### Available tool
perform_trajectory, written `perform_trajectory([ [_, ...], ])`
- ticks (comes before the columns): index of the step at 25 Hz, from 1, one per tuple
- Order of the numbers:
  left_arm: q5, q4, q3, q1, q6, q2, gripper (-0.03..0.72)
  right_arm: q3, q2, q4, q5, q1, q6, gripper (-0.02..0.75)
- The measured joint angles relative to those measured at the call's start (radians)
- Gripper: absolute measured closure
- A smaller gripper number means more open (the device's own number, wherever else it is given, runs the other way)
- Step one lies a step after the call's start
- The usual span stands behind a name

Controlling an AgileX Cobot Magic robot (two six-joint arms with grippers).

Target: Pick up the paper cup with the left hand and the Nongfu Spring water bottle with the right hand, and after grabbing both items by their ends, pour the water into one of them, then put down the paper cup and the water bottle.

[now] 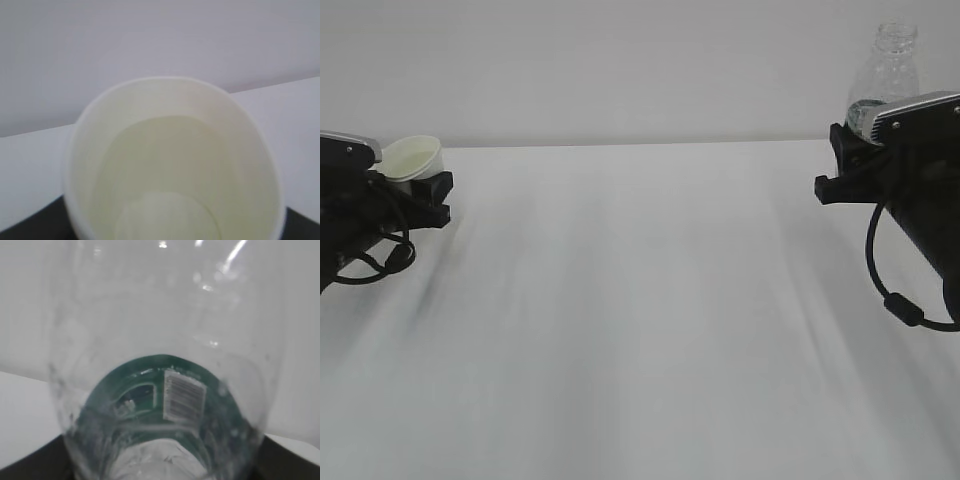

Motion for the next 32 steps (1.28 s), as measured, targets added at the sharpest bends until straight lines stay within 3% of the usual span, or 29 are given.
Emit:
perform_trajectory([
  [32,-0.101,-0.028,-0.002,0.000,0.005,0.131,0.258,0.000,0.000,0.000,0.003,0.000,0.000,0.330],
])
